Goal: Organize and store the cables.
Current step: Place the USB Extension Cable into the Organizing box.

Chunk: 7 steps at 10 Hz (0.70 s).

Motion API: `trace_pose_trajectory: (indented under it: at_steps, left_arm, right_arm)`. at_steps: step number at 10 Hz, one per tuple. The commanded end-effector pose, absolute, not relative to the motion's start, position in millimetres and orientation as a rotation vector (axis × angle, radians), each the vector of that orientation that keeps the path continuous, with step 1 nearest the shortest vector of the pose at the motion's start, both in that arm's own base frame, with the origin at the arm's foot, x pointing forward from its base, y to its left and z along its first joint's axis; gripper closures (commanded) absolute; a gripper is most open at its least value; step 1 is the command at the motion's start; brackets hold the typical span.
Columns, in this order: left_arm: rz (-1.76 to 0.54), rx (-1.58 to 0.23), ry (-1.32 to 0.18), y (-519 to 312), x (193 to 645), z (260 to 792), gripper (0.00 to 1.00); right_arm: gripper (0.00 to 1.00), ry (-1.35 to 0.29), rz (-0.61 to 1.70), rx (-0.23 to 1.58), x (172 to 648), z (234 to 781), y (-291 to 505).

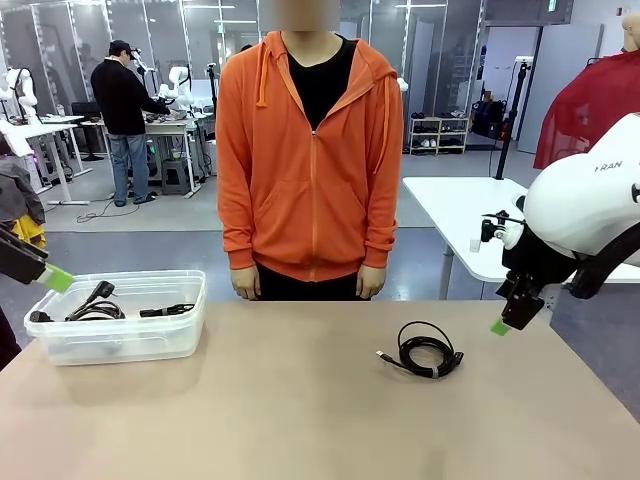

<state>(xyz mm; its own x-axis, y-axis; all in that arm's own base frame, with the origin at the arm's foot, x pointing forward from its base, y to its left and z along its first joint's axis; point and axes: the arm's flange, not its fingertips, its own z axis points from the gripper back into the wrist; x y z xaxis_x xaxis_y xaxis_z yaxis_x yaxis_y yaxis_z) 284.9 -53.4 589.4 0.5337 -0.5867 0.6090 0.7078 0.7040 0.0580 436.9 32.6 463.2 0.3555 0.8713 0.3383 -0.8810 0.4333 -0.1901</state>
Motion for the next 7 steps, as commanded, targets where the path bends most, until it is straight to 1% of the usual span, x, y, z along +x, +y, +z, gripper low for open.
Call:
trace_pose_trajectory:
  at_steps: [1, 2, 6, 7]
  left_arm:
    - [-0.825, -0.168, -0.597, -54, 298, 605, 0.0]
    - [-0.778, -0.206, -0.644, -53, 285, 589, 0.0]
    - [-0.778, -0.206, -0.644, -53, 285, 589, 0.0]
    - [-0.778, -0.206, -0.644, -53, 285, 589, 0.0]
  right_arm:
    - [0.0, -0.41, 1.086, 0.044, 436, 462, 33]
    - [0.0, -0.42, 1.132, 0.026, 437, 463, 33]
    - [0.0, -0.418, 1.125, 0.03, 437, 463, 33]
    - [0.0, -0.371, 1.108, -0.017, 445, 467, 41]
